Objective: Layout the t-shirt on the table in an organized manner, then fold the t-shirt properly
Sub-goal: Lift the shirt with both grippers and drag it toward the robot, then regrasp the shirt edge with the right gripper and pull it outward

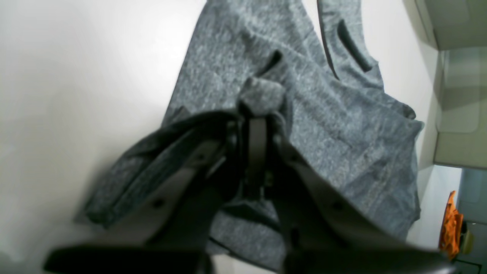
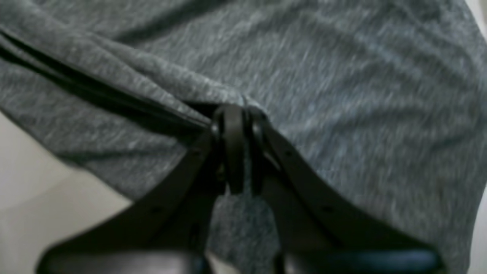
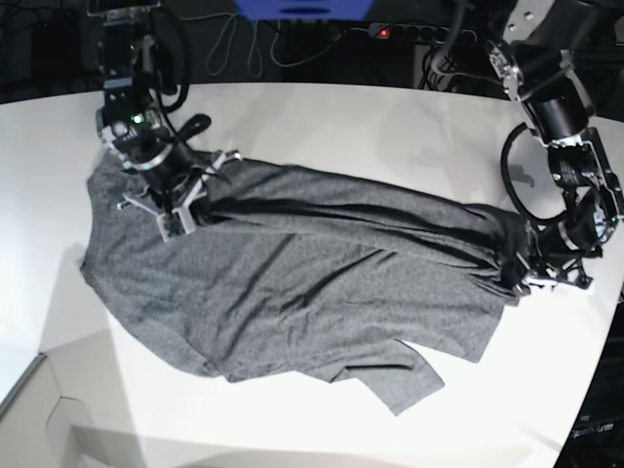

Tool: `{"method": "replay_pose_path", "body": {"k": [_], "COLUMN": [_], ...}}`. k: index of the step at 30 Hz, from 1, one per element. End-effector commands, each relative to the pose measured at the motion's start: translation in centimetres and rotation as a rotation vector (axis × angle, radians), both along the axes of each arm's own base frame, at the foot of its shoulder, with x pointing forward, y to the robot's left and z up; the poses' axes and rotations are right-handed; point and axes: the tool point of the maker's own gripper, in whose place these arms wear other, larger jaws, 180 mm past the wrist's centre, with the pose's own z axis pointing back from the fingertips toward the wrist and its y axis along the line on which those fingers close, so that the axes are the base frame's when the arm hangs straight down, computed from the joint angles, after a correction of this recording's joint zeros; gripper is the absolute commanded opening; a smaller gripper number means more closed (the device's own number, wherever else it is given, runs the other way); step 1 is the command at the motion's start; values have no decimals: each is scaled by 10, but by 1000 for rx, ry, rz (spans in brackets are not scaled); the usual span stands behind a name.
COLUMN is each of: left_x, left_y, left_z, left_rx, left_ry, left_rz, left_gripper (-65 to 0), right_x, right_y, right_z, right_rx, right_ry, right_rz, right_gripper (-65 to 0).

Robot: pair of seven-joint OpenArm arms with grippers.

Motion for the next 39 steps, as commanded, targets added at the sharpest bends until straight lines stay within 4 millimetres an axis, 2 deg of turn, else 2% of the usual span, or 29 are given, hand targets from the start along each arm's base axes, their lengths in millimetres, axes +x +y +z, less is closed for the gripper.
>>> {"method": "replay_pose_path", "body": {"k": [1,4,7,16,18,21,24,26,31,36,39], "left_x": [15,18,18,22,27,28,27,27,24,-13,-37], "left_y": [12,17,19,23,21,15,14,14,18,24,26], "left_z": [24,25,18,16,19,18,17,17,20,23,11], "left_rx": [27,36,26,82,87,72,69,70,85,190,218], "left_ry": [-78,-111,-106,-86,-92,-86,-89,-91,-97,-108,-77], "left_rz": [23,58,79,71,68,63,58,59,58,43,39], "left_gripper": [-648,-647,-645,-639,-588,-425,-258,-205,-183,-183,-183], "right_x": [7,9,9,7,7,8,-1,-2,-18,-38,-44], "right_y": [0,-3,-1,-1,-4,-3,-1,0,3,-1,-8], "right_z": [8,4,3,3,3,7,12,20,30,30,26], "right_rx": [10,8,9,9,8,7,7,6,4,-1,-7], "right_ry": [-36,-26,-24,-22,-23,-34,-41,-61,-77,-58,-42], "right_rz": [1,-5,-2,0,-7,-5,0,3,12,4,-16], "right_gripper": [-650,-650,-644,-481,-463,-452,-453,-453,-453,-453,-456]}}
